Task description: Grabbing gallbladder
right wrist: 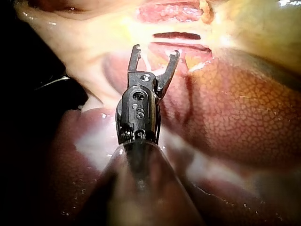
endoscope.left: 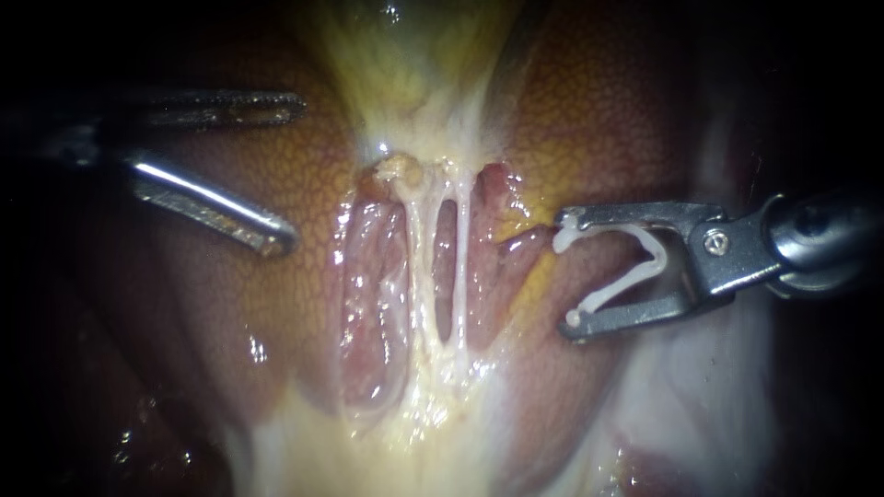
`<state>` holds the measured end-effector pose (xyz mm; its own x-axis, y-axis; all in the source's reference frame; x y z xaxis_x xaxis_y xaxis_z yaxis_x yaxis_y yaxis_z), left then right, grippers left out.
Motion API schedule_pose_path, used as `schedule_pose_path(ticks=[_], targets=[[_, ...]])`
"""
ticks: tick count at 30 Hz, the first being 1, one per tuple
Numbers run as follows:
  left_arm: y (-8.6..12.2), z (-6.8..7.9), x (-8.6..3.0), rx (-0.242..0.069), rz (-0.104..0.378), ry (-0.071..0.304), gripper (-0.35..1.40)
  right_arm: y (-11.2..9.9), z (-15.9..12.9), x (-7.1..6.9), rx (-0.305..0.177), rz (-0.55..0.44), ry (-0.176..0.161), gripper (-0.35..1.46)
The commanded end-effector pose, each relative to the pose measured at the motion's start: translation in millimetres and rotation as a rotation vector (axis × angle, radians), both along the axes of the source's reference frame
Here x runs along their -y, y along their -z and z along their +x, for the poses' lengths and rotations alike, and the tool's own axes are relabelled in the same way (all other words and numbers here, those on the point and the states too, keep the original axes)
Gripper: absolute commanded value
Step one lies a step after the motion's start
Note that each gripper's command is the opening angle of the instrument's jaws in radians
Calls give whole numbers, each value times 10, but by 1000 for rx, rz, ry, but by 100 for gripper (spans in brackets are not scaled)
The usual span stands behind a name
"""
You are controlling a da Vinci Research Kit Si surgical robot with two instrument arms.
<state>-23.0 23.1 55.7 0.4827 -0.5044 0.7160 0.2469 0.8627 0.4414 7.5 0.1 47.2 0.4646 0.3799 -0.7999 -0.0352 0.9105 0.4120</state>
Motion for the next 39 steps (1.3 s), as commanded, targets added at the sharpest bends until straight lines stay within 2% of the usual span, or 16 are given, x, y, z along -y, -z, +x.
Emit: schedule_pose_path(ticks=[1,8,20,27,39], targets=[[-2,-3,0,-2,0,2,69,0,0,0,0,0,0,57],[-10,-25,-1,-5,0,6,64,1,0,0,0,0,0,57],[-22,-51,6,2,8,-8,56,1,0,0,0,0,0,57],[-32,-54,8,0,14,-4,49,1,0,0,0,0,0,57],[-50,-48,2,3,10,-11,34,1,0,1,0,0,0,57]])
